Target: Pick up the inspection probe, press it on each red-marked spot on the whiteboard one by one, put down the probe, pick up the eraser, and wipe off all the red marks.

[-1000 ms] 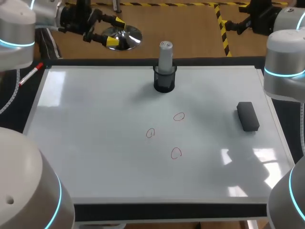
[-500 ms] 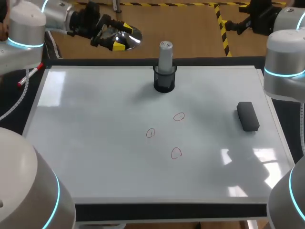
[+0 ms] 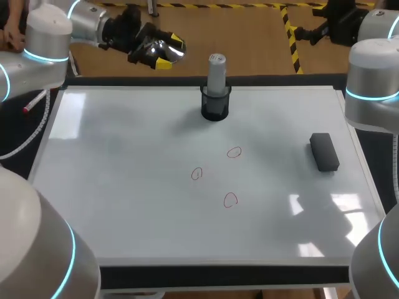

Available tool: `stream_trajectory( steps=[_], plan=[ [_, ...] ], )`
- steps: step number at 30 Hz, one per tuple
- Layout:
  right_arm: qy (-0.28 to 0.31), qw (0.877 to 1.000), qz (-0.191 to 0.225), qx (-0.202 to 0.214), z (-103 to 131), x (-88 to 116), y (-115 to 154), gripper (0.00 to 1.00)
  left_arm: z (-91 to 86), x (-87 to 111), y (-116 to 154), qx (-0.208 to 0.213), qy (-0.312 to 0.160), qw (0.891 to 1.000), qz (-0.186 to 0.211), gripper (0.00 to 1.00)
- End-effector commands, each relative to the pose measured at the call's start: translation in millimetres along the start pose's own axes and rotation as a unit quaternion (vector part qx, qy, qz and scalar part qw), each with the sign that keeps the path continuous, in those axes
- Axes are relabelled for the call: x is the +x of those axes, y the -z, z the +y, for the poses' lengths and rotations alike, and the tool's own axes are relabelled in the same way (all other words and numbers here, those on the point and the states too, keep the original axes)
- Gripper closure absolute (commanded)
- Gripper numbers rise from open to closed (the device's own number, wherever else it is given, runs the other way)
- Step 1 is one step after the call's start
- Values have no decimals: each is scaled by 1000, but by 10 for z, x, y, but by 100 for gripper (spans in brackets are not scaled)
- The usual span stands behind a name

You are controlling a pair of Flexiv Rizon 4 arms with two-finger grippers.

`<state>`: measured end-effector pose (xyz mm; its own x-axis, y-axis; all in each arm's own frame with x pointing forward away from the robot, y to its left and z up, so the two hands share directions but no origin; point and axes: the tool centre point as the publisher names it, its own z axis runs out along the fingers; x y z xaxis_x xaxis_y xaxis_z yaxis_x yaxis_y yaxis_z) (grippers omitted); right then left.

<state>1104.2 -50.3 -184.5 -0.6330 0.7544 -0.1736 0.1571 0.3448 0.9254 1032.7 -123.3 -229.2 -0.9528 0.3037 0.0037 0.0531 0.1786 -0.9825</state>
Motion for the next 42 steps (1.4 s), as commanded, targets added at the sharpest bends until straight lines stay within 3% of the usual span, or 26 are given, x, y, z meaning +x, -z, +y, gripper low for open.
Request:
stream_trajectory(
  steps=[1, 28, 42],
  plan=[
    [0, 1000, 0, 0, 0, 0, 0, 0, 95, -134, -59, 8, 0, 999, 50, 0],
    [0, 1000, 0, 0, 0, 0, 0, 0, 339, -385, -541, 30, 6, 992, 122, 0],
    [0, 1000, 0, 0, 0, 0, 0, 0, 449, -407, -826, 10, 6, 986, 166, 0]
  ],
)
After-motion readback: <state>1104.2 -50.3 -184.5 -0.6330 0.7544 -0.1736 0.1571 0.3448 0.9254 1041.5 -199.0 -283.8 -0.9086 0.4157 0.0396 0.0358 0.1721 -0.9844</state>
